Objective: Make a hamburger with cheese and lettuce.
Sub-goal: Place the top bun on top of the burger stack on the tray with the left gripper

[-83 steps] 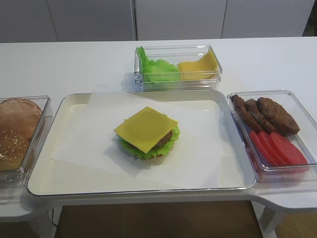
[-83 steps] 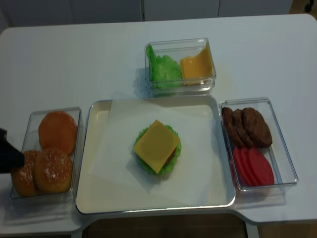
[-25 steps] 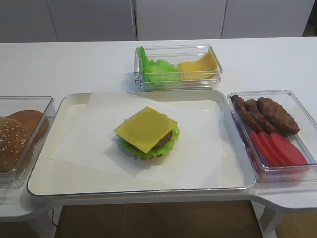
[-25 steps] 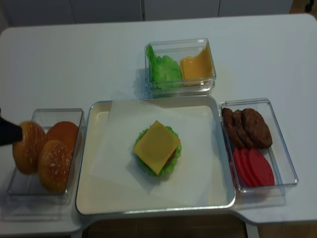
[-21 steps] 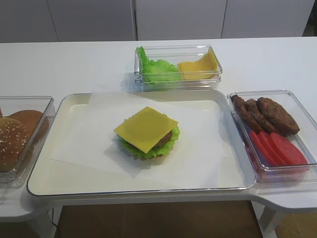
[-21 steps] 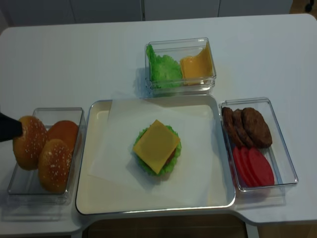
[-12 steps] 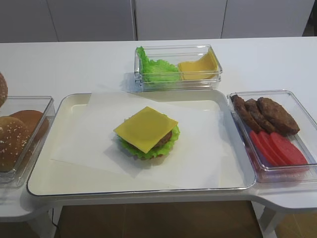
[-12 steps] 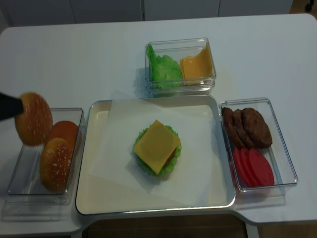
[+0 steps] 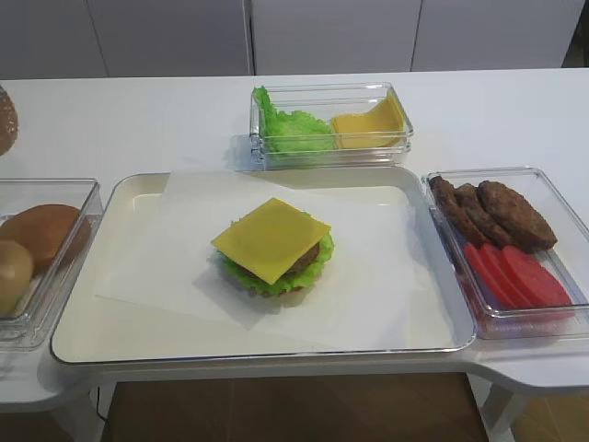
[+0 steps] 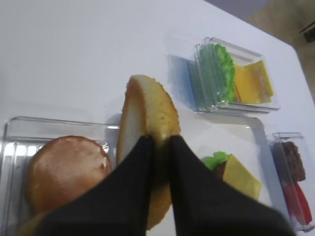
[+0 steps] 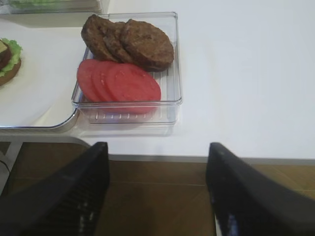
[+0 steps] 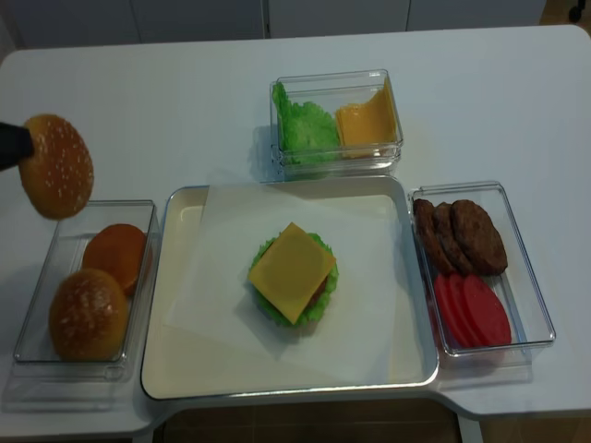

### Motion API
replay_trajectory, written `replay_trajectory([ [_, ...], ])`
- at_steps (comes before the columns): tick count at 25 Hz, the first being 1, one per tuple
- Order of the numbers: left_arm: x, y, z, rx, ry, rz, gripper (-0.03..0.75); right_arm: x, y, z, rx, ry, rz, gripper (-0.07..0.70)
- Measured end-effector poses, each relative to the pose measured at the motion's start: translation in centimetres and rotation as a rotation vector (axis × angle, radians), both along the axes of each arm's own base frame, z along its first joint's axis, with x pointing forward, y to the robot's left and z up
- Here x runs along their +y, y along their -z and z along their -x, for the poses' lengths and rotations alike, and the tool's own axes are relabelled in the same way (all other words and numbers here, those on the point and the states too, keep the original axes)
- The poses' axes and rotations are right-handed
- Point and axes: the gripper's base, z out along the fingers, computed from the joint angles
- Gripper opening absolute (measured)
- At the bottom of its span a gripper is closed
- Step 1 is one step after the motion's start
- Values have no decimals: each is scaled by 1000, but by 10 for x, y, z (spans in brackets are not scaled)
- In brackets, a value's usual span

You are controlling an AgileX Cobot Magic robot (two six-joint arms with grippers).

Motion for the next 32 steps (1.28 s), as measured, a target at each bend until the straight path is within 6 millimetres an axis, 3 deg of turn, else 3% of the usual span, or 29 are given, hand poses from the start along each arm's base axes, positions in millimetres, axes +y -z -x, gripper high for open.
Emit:
replay_trajectory([
  [3,-8,-3,-4,-21,15,38,71,0,0,0,0,0,0,468],
  [14,-69,-4,-14,-20,250,50,71,0,0,0,0,0,0,468],
  [25,-126,-4,-10,36,432,95,70,0,0,0,0,0,0,468],
  [32,-164,-10,-11,-20,474,144,70,0,0,0,0,0,0,468],
])
